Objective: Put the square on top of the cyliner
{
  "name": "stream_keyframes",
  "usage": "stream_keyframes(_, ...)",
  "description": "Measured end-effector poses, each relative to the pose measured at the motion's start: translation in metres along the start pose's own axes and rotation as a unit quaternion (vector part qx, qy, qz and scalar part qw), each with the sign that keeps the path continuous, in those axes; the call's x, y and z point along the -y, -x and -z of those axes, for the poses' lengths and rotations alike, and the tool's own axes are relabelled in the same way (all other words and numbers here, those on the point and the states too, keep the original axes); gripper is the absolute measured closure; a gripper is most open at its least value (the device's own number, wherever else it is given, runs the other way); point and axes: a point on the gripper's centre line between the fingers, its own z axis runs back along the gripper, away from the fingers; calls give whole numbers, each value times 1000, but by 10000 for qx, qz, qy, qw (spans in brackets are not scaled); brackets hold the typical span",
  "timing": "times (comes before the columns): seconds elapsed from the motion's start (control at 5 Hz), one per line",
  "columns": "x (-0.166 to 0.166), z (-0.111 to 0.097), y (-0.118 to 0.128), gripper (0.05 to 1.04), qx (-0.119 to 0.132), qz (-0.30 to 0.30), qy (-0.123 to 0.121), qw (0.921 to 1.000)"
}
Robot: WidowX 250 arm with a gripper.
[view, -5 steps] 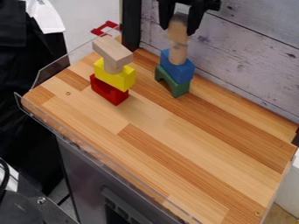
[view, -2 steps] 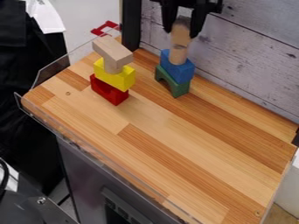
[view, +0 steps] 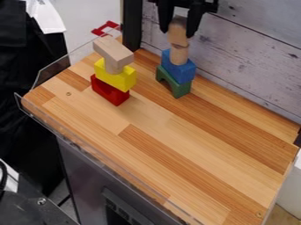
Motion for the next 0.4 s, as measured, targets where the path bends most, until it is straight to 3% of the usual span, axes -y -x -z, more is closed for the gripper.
stream_keyframes(0.2, 0, 0, 1, 184, -42, 48, 24, 10000)
stream_keyframes(0.4, 1, 6, 1, 79, -8, 26, 58, 10000)
